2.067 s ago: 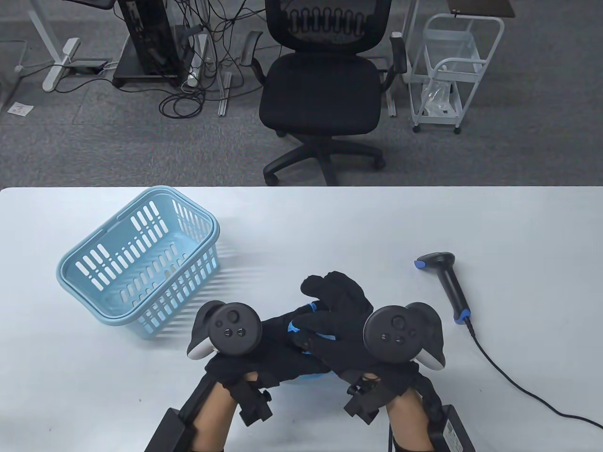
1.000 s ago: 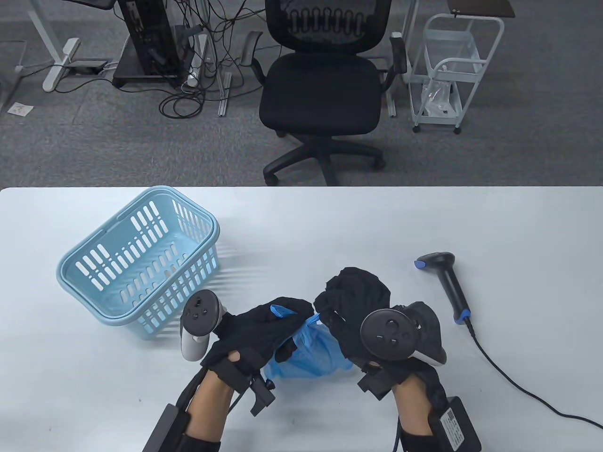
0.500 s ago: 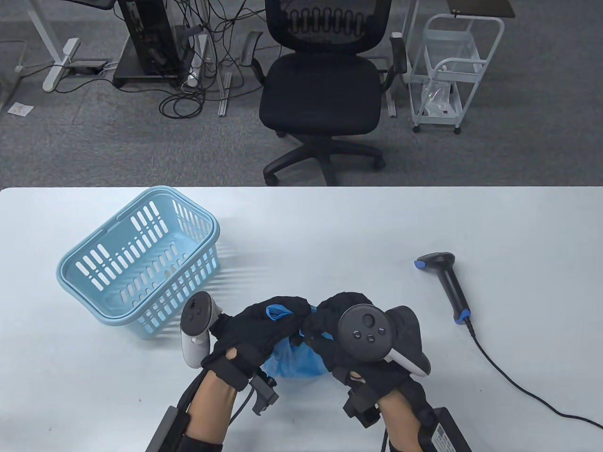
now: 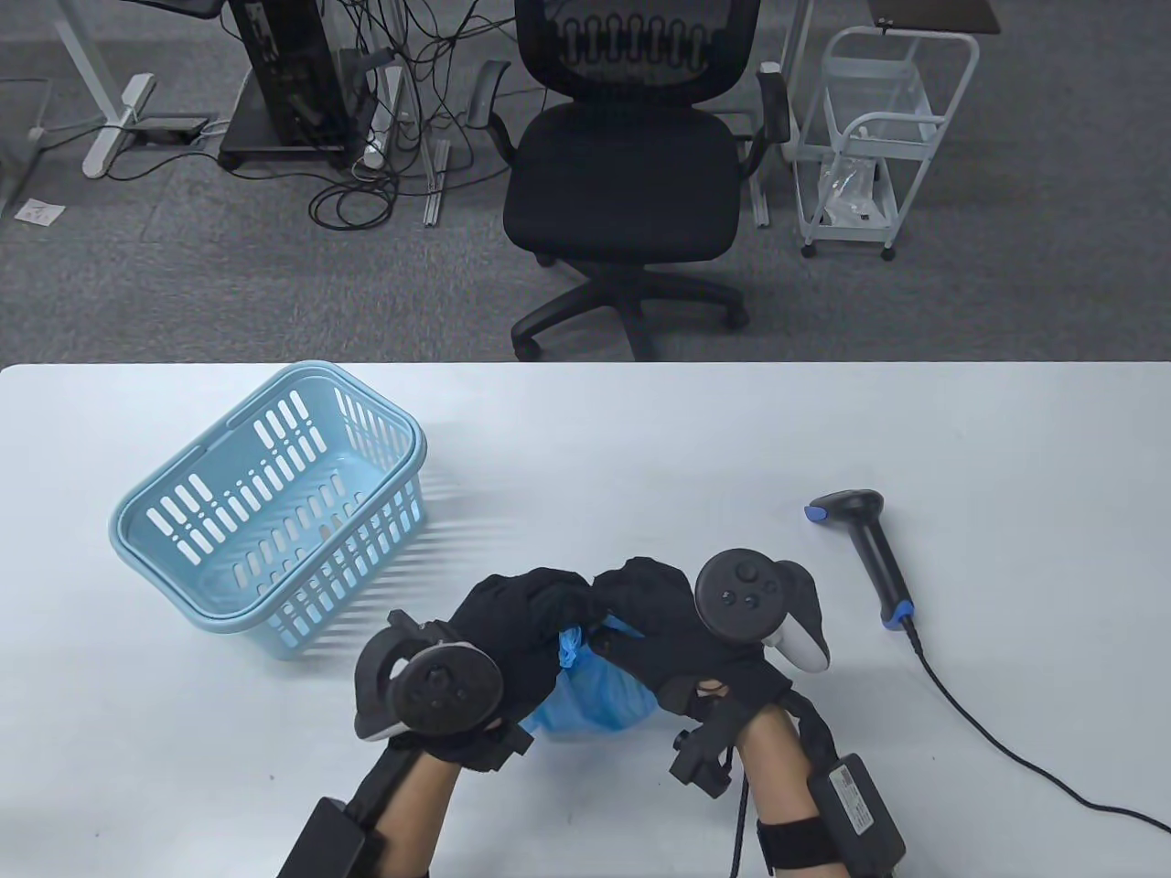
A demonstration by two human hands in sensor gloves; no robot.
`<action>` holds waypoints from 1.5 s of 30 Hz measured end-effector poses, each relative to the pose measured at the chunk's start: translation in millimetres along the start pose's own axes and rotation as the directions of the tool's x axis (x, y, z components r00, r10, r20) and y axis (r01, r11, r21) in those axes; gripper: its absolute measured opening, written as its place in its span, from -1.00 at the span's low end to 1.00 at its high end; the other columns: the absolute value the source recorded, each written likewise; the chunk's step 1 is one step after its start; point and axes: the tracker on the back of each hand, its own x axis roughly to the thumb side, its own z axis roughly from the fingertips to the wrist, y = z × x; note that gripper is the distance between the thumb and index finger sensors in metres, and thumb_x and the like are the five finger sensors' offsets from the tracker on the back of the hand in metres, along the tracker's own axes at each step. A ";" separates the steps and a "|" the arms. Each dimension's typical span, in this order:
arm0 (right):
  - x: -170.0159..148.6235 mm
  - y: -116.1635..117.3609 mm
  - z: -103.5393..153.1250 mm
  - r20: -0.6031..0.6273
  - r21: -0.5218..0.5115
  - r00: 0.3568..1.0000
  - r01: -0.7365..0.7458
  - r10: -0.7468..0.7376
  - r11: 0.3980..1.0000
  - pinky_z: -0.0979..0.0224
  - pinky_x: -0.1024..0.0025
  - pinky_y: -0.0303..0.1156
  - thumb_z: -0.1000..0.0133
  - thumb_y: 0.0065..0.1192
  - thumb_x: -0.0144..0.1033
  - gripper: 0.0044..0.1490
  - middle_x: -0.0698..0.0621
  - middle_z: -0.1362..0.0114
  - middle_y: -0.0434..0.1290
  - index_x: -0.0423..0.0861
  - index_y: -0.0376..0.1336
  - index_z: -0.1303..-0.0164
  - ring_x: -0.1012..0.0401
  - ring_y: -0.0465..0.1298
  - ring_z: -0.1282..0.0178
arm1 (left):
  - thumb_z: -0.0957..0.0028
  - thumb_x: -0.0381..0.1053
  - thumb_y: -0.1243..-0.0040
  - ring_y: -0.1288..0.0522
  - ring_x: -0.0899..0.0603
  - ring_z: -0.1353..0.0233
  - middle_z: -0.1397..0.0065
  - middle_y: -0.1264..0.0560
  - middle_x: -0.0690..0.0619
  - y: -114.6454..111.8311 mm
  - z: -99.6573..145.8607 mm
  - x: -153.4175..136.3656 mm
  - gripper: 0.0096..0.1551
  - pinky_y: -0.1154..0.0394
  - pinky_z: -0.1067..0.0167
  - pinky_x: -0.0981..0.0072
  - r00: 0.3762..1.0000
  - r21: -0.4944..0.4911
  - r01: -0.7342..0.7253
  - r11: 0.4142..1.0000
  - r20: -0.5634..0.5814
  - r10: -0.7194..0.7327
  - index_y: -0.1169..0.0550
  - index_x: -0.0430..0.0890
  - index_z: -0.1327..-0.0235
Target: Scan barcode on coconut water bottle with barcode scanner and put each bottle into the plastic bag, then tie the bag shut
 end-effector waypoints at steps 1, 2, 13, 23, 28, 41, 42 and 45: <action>-0.7 0.7 0.1 0.006 0.013 1.000 0.009 -0.009 1.000 -0.52 -0.47 -0.05 -0.24 0.24 -0.08 -0.51 -0.15 -0.61 0.25 -0.08 0.41 -0.27 -0.34 0.00 -0.65 | -0.25 -0.13 -0.50 -0.68 0.03 -0.19 -0.44 -0.59 0.18 -2.2 1.4 1.7 -0.62 -0.52 -0.36 -0.14 0.999 0.022 0.037 0.999 0.014 -0.038 -0.63 0.17 -0.28; -2.7 2.3 0.0 0.014 0.030 0.999 0.044 -0.044 0.999 -0.51 -0.47 -0.04 -0.24 0.20 -0.05 -0.48 -0.16 -0.60 0.26 -0.10 0.41 -0.27 -0.35 0.01 -0.65 | -0.26 -0.13 -0.49 -0.68 0.04 -0.22 -0.45 -0.59 0.19 -5.7 4.8 3.6 -0.62 -0.52 -0.37 -0.13 0.996 0.084 0.089 0.993 0.025 -0.091 -0.62 0.17 -0.29; -36.3 -3.1 6.8 0.052 -0.157 0.894 0.448 -0.446 0.880 -0.49 -0.48 -0.03 -0.21 0.14 0.17 -0.09 -0.29 -0.67 0.18 -0.19 0.16 -0.61 -0.37 0.05 -0.62 | -0.24 -0.14 -0.51 -0.70 0.11 -0.37 -0.50 -0.57 0.27 -25.0 18.5 -24.2 -0.65 -0.52 -0.47 -0.03 0.864 0.245 -0.484 0.840 -0.018 0.503 -0.65 0.23 -0.20; -20.6 -10.2 13.8 0.054 -0.348 0.947 0.315 -0.316 0.883 -0.50 -0.37 0.13 -0.13 0.42 -0.05 -0.56 0.00 -0.40 0.49 0.00 0.49 -0.14 -0.17 0.32 -0.57 | -0.28 -0.09 -0.47 -0.71 0.06 -0.41 -0.55 -0.55 0.20 -27.7 18.9 -28.1 -0.65 -0.52 -0.49 -0.03 0.856 0.166 -0.506 0.846 -0.025 0.517 -0.65 0.19 -0.30; -15.1 -20.0 28.9 -0.016 -0.430 0.985 0.150 -0.173 0.891 -0.51 -0.36 0.15 -0.15 0.39 -0.09 -0.58 0.00 -0.37 0.50 -0.03 0.50 -0.12 -0.16 0.34 -0.56 | -0.38 0.16 -0.14 -0.61 -0.12 -0.55 -0.66 -0.49 0.08 -26.5 29.1 -36.3 -0.53 -0.39 -0.51 -0.26 0.899 0.137 -0.418 0.898 -0.079 0.431 -0.61 0.09 -0.49; -45.5 -27.8 70.0 -0.275 -0.366 0.960 -0.152 0.049 0.918 -0.52 -0.36 0.15 -0.18 0.33 -0.15 -0.61 -0.01 -0.37 0.48 -0.08 0.48 -0.11 -0.18 0.32 -0.57 | -0.44 0.11 -0.07 -0.45 -0.23 -0.70 -0.78 -0.39 0.00 -17.8 61.8 -66.5 -0.51 -0.24 -0.54 -0.43 0.960 -0.162 -0.128 0.978 -0.267 0.081 -0.59 0.06 -0.57; -49.1 -27.3 72.1 -0.286 -0.364 0.957 -0.147 0.040 0.920 -0.52 -0.36 0.14 -0.18 0.33 -0.16 -0.61 -0.02 -0.37 0.48 -0.08 0.48 -0.11 -0.18 0.32 -0.57 | -0.44 0.11 -0.06 -0.44 -0.24 -0.71 -0.78 -0.38 0.00 -18.7 65.7 -68.8 -0.50 -0.24 -0.54 -0.43 0.955 -0.167 -0.141 0.976 -0.284 0.089 -0.59 0.06 -0.57; -58.8 -24.9 75.5 -0.302 -0.349 0.953 -0.120 0.010 0.929 -0.52 -0.36 0.14 -0.19 0.33 -0.16 -0.61 -0.02 -0.38 0.48 -0.08 0.48 -0.12 -0.18 0.32 -0.57 | -0.44 0.12 -0.05 -0.40 -0.25 -0.74 -0.81 -0.36 -0.01 -21.7 75.0 -74.8 -0.49 -0.22 -0.54 -0.44 0.942 -0.191 -0.173 0.966 -0.320 0.105 -0.57 0.07 -0.59</action>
